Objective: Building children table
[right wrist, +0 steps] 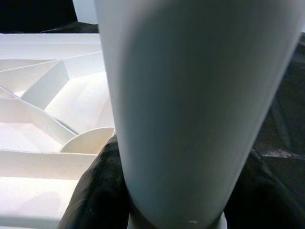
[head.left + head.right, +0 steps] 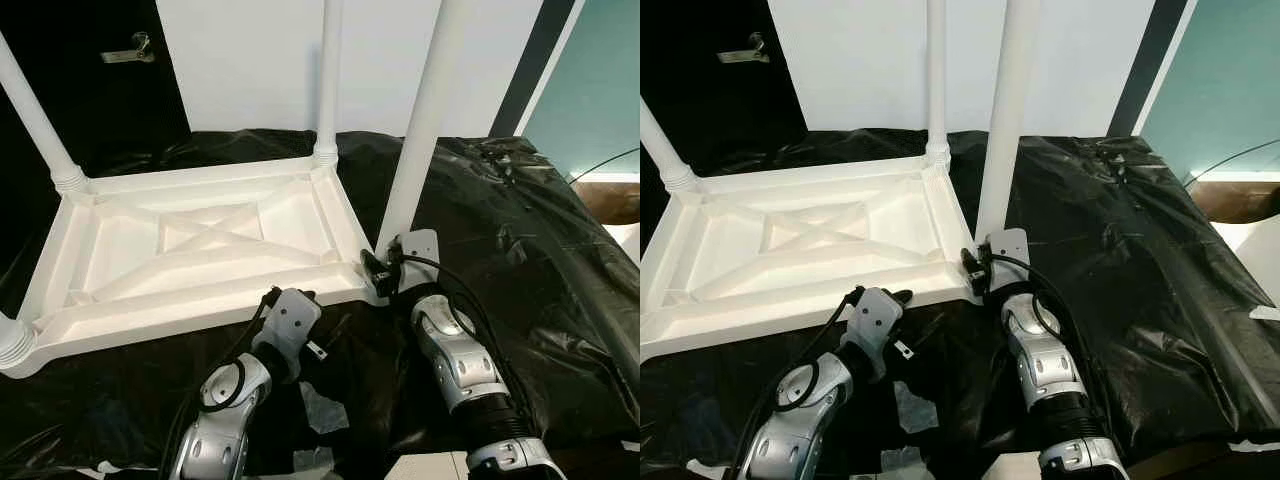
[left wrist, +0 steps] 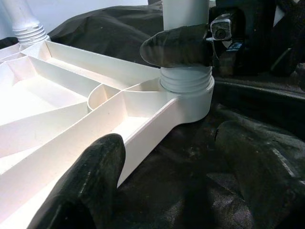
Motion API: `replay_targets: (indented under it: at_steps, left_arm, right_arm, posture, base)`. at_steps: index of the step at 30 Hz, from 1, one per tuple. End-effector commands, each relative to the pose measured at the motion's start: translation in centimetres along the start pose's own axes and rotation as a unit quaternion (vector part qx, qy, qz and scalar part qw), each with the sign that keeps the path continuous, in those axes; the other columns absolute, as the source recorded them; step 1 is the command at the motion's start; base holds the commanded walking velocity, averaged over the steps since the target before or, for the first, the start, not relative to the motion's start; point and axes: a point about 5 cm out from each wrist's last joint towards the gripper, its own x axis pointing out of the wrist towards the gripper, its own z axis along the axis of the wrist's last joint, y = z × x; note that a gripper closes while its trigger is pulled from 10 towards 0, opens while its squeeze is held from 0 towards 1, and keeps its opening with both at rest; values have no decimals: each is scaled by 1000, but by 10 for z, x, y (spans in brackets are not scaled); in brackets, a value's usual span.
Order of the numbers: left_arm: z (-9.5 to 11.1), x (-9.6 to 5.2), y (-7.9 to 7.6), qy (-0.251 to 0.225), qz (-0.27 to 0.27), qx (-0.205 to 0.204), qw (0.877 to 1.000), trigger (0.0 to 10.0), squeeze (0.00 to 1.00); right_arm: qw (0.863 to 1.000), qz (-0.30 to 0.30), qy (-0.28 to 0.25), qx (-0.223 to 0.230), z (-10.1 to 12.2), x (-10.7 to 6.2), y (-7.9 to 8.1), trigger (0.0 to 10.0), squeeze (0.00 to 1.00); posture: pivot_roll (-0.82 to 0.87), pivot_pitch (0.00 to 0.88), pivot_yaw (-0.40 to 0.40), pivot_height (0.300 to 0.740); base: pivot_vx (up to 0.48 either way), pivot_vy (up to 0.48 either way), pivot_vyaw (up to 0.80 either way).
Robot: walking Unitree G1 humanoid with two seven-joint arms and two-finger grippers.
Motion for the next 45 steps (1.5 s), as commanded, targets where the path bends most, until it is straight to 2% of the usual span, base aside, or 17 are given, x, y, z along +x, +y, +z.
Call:
replay_targets:
  at_steps: [1,6,13,14,15,16,17,19,21,25,31,32,33,34,38,39,45]
  left_arm:
    - [0,3,4,3,49,-4,999,10000,0]
    - [0,3,4,2,50,-4,999,10000,0]
    - [1,4,6,1,52,-3,999,10000,0]
    - [1,4,7,0,53,-2,999,10000,0]
    - [1,4,7,0,53,-2,999,10000,0]
    - [1,4,8,0,54,-1,999,10000,0]
    - [2,5,8,-1,55,-1,998,10000,0]
    - [2,5,8,-1,55,-1,998,10000,0]
    - [2,6,8,-2,55,0,998,10000,0]
    - [3,7,8,-2,55,0,999,10000,0]
    - [2,2,13,-2,78,1,997,10000,0]
    - [2,1,13,-3,80,0,997,10000,0]
    - [2,1,13,-3,82,0,997,10000,0]
    - [2,1,13,-3,84,-1,996,10000,0]
    - [2,1,13,-4,85,-1,996,10000,0]
    - [3,1,13,-4,86,-1,996,10000,0]
    - [3,0,15,-4,91,-1,996,10000,0]
  right_arm:
    - [999,-12,28,-12,-12,-5,-14,10000,980]
    - [1000,12,13,-16,-7,-7,-24,10000,1000]
    - [995,100,-4,-28,2,-7,-43,10000,1000]
    - [992,122,-5,-29,3,-7,-45,10000,514]
    - [992,122,-5,-29,3,-7,-45,10000,514]
    - [988,149,-2,-37,3,-5,-46,10000,0]
    - [983,178,4,-44,3,-1,-45,10000,0]
    - [983,178,4,-44,3,-1,-45,10000,0]
    - [971,232,11,-57,5,8,-40,10000,0]
    - [965,254,13,-63,6,11,-37,10000,0]
    - [942,319,43,-91,13,27,-32,10000,0]
    - [938,328,45,-97,13,28,-32,9373,0]
    - [936,334,47,-101,14,28,-32,9373,0]
    - [934,337,49,-103,14,29,-33,2235,0]
    - [933,341,50,-103,14,30,-35,2235,0]
    - [932,343,51,-105,15,31,-36,0,0]
    - [940,318,68,-103,10,32,-45,0,0]
  posture:
    - [144,0,-64,740]
    - [143,0,-67,740]
    - [139,0,-67,740]
    - [140,0,-66,740]
    - [140,0,-66,740]
    - [140,0,-66,740]
    - [139,0,-65,740]
    - [139,0,-65,740]
    - [147,0,-66,740]
    - [147,0,-66,740]
    - [186,0,-86,740]
    - [191,0,-90,740]
    - [191,0,-90,740]
    - [193,0,-92,740]
    - [193,0,-92,740]
    - [197,0,-96,740]
    - [199,0,-101,740]
  base:
    - [0,0,0]
    - [0,0,0]
    - [0,0,0]
    - [0,0,0]
    - [0,0,0]
    - [0,0,0]
    - [0,0,0]
    - [0,0,0]
    - [0,0,0]
    - [0,0,0]
    - [0,0,0]
    - [0,0,0]
    - [0,0,0]
    - [0,0,0]
    - [0,0,0]
    - [0,0,0]
    - [0,0,0]
